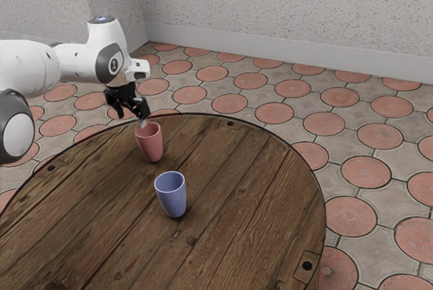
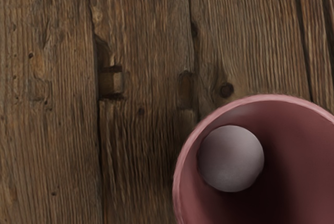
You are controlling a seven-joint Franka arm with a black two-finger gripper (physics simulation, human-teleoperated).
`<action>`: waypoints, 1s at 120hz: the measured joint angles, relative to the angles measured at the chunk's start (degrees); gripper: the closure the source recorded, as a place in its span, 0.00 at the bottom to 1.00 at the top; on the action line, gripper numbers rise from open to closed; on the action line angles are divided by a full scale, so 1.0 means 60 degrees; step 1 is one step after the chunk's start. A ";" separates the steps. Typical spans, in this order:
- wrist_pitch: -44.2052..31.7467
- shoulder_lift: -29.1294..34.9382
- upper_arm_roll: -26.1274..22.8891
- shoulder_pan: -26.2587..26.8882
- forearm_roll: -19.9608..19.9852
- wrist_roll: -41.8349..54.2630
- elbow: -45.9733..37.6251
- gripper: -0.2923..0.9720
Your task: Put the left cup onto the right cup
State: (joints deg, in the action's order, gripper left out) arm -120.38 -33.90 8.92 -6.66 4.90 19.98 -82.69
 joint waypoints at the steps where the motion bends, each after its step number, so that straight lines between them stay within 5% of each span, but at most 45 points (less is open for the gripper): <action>1: -0.0017 -0.0012 0.0001 -0.0003 0.0015 0.0000 0.0003 0.23; 81: -0.1027 -0.0905 -0.0008 -0.0149 0.0264 -0.0001 0.0189 0.24; 105: -0.1133 -0.0872 -0.0025 -0.0149 0.0718 -0.0008 0.0184 0.60; 120: -0.1159 -0.0866 -0.0025 -0.0137 0.1021 -0.0020 0.0183 0.73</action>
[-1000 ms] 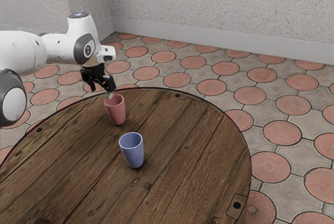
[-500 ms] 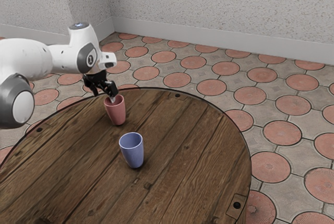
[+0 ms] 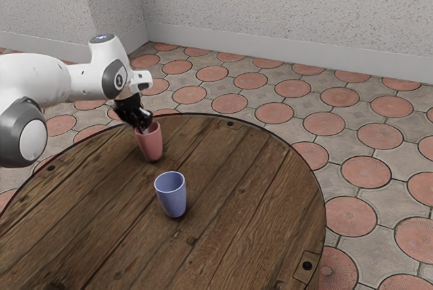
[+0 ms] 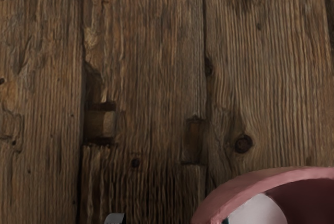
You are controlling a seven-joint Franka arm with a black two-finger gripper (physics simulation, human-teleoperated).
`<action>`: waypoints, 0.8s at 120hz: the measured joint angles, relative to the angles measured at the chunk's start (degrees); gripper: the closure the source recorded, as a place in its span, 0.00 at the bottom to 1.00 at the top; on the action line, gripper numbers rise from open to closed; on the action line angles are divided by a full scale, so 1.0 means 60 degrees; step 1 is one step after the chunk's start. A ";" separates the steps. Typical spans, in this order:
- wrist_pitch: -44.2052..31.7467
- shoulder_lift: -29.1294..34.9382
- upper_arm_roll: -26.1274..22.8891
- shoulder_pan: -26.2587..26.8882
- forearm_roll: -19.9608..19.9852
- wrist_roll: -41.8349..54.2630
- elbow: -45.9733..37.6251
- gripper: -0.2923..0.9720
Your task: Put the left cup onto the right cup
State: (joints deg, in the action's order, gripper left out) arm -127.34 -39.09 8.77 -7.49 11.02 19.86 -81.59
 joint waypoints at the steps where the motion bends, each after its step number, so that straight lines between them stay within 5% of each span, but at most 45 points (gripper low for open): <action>1: -0.0001 0.0000 -0.0002 0.0000 0.0011 -0.0001 0.0000 0.74; 53: 0.0055 0.0255 -0.0071 0.0088 0.0092 -0.0268 -0.0098 0.84; 96: 0.1565 0.2738 -0.0121 0.0851 -0.0320 -0.0881 -0.1410 0.85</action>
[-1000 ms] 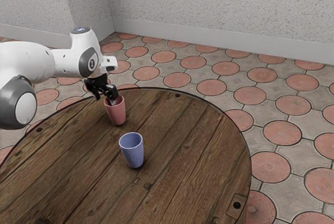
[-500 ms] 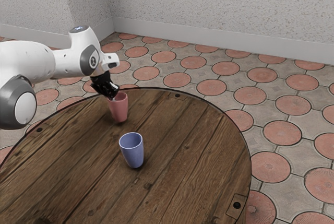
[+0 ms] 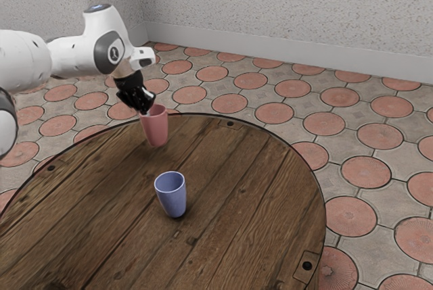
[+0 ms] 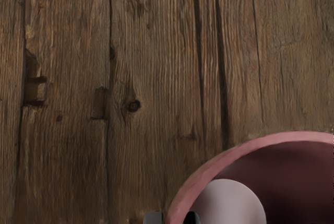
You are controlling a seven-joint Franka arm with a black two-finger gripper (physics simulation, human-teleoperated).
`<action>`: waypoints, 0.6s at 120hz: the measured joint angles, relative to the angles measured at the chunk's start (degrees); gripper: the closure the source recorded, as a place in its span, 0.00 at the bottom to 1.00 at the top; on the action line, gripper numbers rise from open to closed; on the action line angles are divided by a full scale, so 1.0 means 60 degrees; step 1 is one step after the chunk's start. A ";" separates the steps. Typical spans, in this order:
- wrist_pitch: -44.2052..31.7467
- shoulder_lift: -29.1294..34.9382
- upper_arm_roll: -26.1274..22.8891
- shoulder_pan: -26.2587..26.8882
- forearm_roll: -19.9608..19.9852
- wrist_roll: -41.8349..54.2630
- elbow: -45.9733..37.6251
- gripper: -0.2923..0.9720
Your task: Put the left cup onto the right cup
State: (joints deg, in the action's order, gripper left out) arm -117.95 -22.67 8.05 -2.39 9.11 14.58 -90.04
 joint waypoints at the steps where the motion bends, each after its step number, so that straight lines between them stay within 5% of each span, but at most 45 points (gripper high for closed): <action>1: 0.0049 0.0052 -0.0014 0.0017 -0.0023 -0.0024 -0.0012 0.85; 72: 0.1499 0.3338 -0.0837 0.1141 -0.0757 -0.2537 -0.2715 0.85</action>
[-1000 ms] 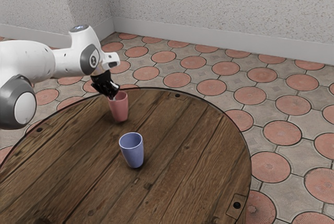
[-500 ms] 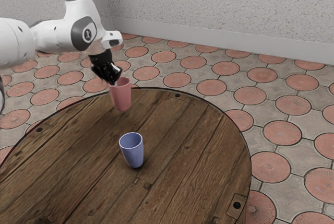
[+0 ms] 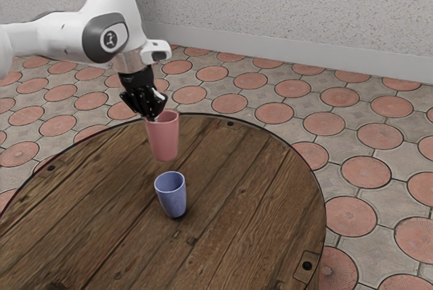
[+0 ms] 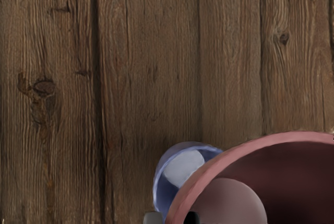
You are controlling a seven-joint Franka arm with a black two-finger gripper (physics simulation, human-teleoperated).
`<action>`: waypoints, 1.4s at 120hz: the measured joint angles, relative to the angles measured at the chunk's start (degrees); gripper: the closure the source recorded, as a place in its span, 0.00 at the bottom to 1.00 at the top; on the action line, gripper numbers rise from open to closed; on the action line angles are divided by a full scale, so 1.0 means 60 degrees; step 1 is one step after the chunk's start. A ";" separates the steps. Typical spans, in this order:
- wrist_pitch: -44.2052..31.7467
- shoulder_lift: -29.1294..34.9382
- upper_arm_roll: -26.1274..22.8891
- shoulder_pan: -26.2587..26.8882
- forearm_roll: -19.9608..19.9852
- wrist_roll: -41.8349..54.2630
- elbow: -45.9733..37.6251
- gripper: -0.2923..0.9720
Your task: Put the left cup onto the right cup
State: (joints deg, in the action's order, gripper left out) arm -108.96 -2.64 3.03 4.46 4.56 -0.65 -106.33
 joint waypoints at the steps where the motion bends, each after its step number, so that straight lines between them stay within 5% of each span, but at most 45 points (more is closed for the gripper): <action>1: -0.0001 0.0022 -0.0008 0.0009 -0.0001 -0.0039 -0.0026 0.85; 70: -0.1212 0.0722 -0.0179 0.0769 -0.0107 -0.2206 -0.1613 0.85; 109: -0.1613 0.0989 -0.0310 -0.0324 -0.0881 -0.3185 -0.2095 0.85; 168: -0.2977 0.0928 -0.0308 -0.0158 -0.1019 -0.4010 -0.2743 0.85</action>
State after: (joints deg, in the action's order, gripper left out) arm -126.82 2.93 1.18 3.51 -1.55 -24.71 -122.79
